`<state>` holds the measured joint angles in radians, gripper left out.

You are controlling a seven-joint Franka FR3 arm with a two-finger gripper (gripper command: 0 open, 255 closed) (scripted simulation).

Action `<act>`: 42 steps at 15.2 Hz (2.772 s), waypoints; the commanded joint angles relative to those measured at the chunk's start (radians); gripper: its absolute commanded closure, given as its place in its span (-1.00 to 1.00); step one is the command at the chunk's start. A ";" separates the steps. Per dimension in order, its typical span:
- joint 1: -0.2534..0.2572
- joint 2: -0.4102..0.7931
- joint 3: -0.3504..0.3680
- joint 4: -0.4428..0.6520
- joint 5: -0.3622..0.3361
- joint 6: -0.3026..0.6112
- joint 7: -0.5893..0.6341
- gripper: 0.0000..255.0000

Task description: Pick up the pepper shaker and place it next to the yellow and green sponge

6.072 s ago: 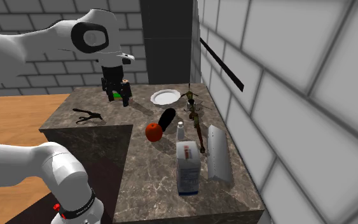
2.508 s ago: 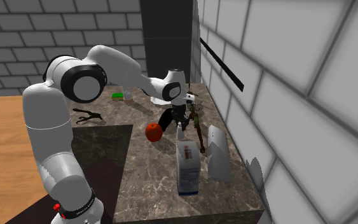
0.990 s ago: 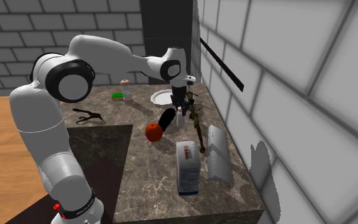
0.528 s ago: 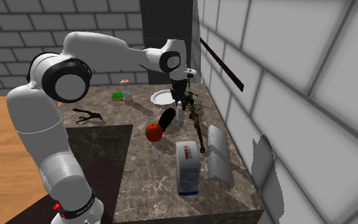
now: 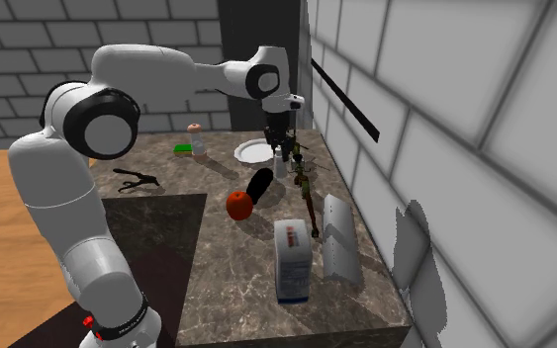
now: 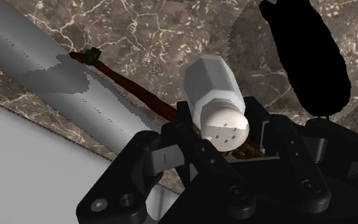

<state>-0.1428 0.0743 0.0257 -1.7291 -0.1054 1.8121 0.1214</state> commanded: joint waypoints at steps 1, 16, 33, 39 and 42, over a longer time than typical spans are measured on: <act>0.019 -0.001 0.016 -0.008 -0.002 0.003 0.036 1.00; 0.209 0.127 0.162 0.078 -0.033 0.007 0.379 1.00; 0.499 0.547 0.240 0.606 -0.132 -0.145 0.701 1.00; 0.603 0.744 0.232 0.891 -0.161 -0.236 0.746 1.00; 0.593 0.732 0.233 0.827 -0.161 -0.187 0.754 1.00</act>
<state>0.4550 0.8117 0.2586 -0.8773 -0.2662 1.6063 0.8729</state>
